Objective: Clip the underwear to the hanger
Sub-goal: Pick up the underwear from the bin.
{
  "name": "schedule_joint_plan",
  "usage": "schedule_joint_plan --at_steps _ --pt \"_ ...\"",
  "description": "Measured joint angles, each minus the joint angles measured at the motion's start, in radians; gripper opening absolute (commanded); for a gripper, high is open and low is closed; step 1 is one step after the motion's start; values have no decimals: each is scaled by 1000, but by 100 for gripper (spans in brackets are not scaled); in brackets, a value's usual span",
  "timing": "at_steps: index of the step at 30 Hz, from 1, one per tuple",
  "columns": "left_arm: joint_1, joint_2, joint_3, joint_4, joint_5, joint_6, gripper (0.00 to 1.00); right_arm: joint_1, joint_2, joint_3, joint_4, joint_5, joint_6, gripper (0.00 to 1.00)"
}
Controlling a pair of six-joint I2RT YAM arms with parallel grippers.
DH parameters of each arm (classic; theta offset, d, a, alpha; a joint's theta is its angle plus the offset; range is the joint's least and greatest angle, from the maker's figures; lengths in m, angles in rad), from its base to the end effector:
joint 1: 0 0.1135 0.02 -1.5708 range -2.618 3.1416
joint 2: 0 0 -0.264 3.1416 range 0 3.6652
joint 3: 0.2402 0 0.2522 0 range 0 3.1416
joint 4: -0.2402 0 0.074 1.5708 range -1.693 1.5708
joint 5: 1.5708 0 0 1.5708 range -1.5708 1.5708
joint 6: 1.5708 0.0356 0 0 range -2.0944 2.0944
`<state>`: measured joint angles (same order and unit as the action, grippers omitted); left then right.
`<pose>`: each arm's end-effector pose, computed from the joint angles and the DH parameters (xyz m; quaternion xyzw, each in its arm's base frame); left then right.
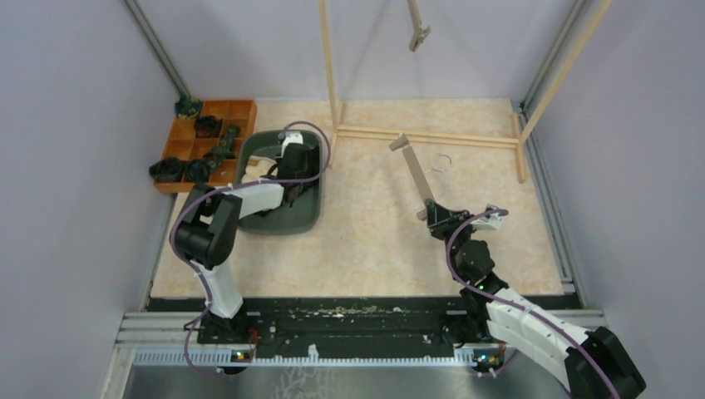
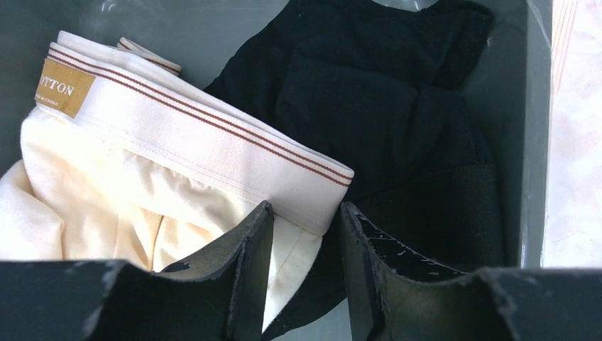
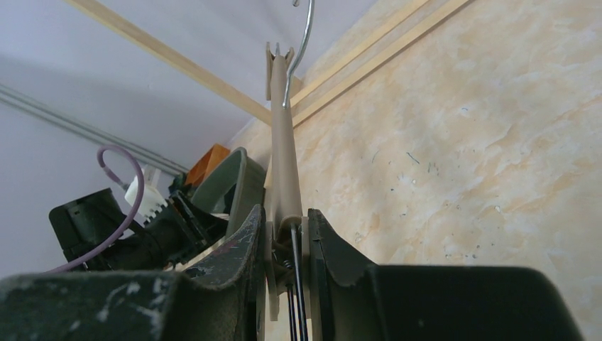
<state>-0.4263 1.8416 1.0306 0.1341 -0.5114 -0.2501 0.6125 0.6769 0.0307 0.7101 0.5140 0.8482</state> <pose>0.3575 -0.1432 0.1658 -0.0321 0.8787 0.0764 0.4702 0.1334 0.0723 0.1860 0.2619 0.6353 0.3410 0.6415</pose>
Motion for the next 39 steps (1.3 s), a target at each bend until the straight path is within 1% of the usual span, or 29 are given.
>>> schedule_joint_plan --at_steps 4,6,9,10,15,18,19,21,25,31,39 --pt "-4 0 -4 2 -5 10 42 0 0 -5 -1 0 0 0" --pt "-6 0 -12 8 -6 12 39 0 0 -5 0 0 0 0" --pt "-6 0 -20 7 -6 12 39 0 -1 -5 0 0 0 0" --pt "-6 0 -20 7 -6 12 37 0 -1 -5 0 0 0 0" --pt "-11 1 -14 -8 -13 12 16 0 -3 -5 0 0 0 0" --pt "-18 1 -14 -8 -18 12 14 0 -6 -5 -1 0 0 0" --pt "-18 0 -14 -8 -21 12 11 0 -8 -5 -1 0 0 0" --pt "-22 -2 -14 -9 -25 13 10 0 -10 -5 -1 0 0 0" --pt "-27 -27 -14 -21 -32 20 1 0 -10 -5 -1 0 0 0" --pt "-42 -116 -14 -64 -47 32 0 0 -11 -5 -2 0 0 0" --pt "-61 -257 9 -120 -46 87 0 0 -51 -5 -21 1 0 0"
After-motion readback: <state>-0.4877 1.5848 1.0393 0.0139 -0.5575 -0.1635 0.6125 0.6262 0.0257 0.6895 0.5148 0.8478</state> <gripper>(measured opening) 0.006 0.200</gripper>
